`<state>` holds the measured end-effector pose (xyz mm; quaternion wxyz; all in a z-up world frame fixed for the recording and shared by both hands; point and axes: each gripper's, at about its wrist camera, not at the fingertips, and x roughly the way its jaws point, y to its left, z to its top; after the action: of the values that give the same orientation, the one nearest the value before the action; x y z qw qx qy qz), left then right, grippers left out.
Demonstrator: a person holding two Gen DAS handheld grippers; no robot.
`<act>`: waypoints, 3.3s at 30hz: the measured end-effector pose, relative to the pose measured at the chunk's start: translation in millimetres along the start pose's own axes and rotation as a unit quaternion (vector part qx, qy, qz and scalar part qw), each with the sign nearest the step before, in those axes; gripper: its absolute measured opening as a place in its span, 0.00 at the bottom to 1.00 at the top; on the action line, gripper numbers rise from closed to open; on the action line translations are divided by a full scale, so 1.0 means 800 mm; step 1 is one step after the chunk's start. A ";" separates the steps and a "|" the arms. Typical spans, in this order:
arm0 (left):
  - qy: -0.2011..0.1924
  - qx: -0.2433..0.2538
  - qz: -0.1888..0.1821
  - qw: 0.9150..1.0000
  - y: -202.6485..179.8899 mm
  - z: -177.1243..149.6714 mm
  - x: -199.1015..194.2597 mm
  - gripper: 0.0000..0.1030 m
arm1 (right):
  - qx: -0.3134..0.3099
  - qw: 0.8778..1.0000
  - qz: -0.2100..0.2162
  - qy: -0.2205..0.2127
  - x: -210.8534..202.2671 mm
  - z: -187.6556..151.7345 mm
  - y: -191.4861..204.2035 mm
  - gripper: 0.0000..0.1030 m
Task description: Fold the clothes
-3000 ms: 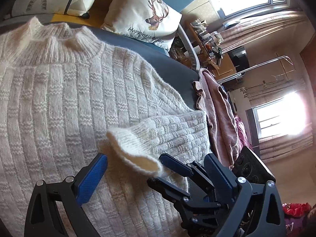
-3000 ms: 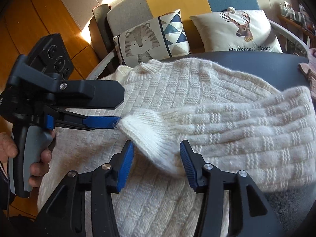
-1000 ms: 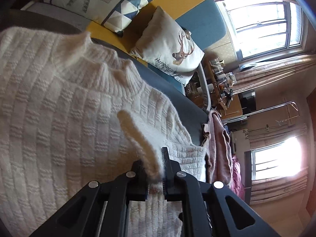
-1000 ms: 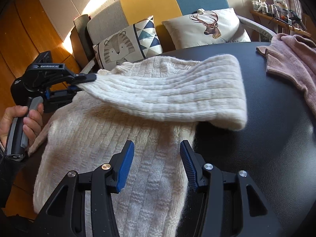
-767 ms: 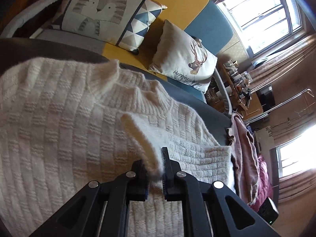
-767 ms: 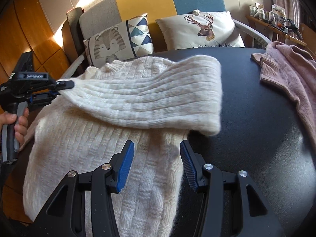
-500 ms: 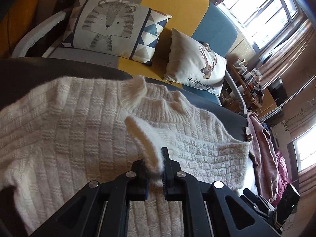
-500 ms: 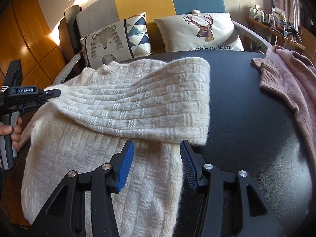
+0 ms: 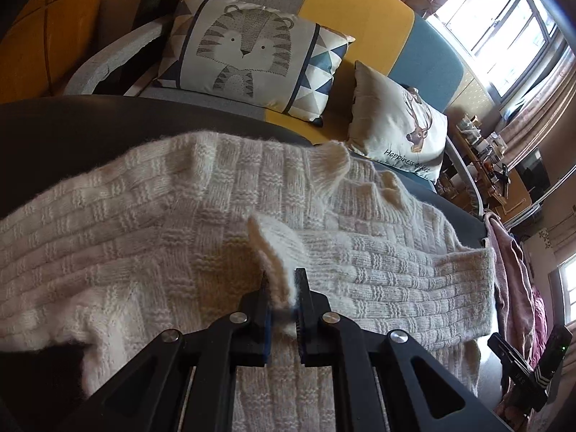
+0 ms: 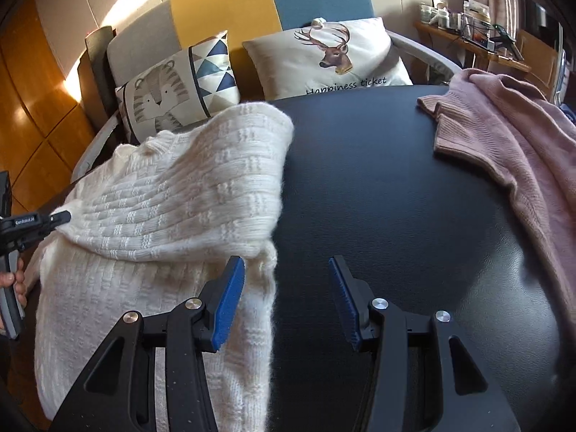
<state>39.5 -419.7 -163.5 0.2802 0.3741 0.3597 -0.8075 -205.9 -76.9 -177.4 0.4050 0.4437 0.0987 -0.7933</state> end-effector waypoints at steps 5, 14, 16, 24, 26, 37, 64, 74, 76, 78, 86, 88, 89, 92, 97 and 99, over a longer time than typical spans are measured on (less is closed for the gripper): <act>-0.001 0.002 -0.002 1.000 -0.002 -0.001 -0.003 0.09 | -0.040 0.999 -0.009 -0.009 0.011 0.025 0.024 0.50; -0.023 0.000 0.009 1.000 0.011 0.016 -0.021 0.09 | -0.053 0.999 0.002 0.004 0.025 0.038 0.025 0.56; -0.023 -0.003 0.012 1.000 0.016 0.016 -0.021 0.09 | -0.072 0.997 0.003 0.022 0.028 0.023 0.026 0.61; -0.018 -0.005 0.005 1.000 0.016 0.012 -0.021 0.09 | -0.107 0.993 -0.024 0.039 0.033 0.006 0.034 0.61; -0.014 0.008 -0.008 1.000 0.003 0.015 -0.020 0.09 | -0.110 0.993 -0.034 0.036 0.033 0.007 0.033 0.61; 0.019 0.062 0.006 0.998 -0.038 0.025 0.040 0.15 | -0.110 0.992 -0.052 0.030 0.055 0.008 0.031 0.61; -0.011 0.086 0.038 0.996 -0.046 0.013 0.011 0.16 | -0.013 0.998 -0.058 -0.031 -0.008 0.035 -0.011 0.67; -0.001 0.123 0.060 0.991 -0.067 0.017 0.031 0.17 | -0.097 0.994 -0.055 0.013 0.077 0.105 0.059 0.67; -0.002 0.109 0.059 0.992 -0.051 0.015 0.036 0.17 | -0.087 0.993 -0.073 0.035 0.103 0.106 0.044 0.67; -0.008 0.105 0.053 0.993 -0.044 0.015 0.034 0.17 | -0.072 0.992 -0.090 0.048 0.117 0.102 0.024 0.68; -0.011 0.111 0.051 0.992 -0.046 0.017 0.033 0.19 | -0.064 0.993 -0.090 0.039 0.103 0.102 0.015 0.79; -0.009 0.111 0.053 0.992 -0.049 0.017 0.026 0.19 | -0.080 0.994 -0.073 0.017 0.080 0.109 0.035 0.79; -0.013 0.116 0.057 0.991 -0.052 0.017 0.020 0.19 | -0.089 0.994 -0.065 0.006 0.068 0.112 0.045 0.79; -0.029 0.132 0.053 0.989 -0.063 0.016 0.007 0.19 | -0.110 0.994 0.010 0.002 0.045 0.104 0.075 0.79; -0.008 0.137 0.054 0.989 -0.067 0.009 0.023 0.19 | -0.118 0.988 0.077 0.055 0.071 0.070 0.090 0.79; -0.003 0.132 0.055 0.990 -0.059 0.004 0.031 0.20 | -0.103 0.989 0.077 0.075 0.084 0.059 0.080 0.79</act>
<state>-9.8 -399.2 -164.6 0.2733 0.4246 0.2283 -0.8324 -207.3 -180.1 -189.2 0.5005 0.4637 0.1755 -0.7097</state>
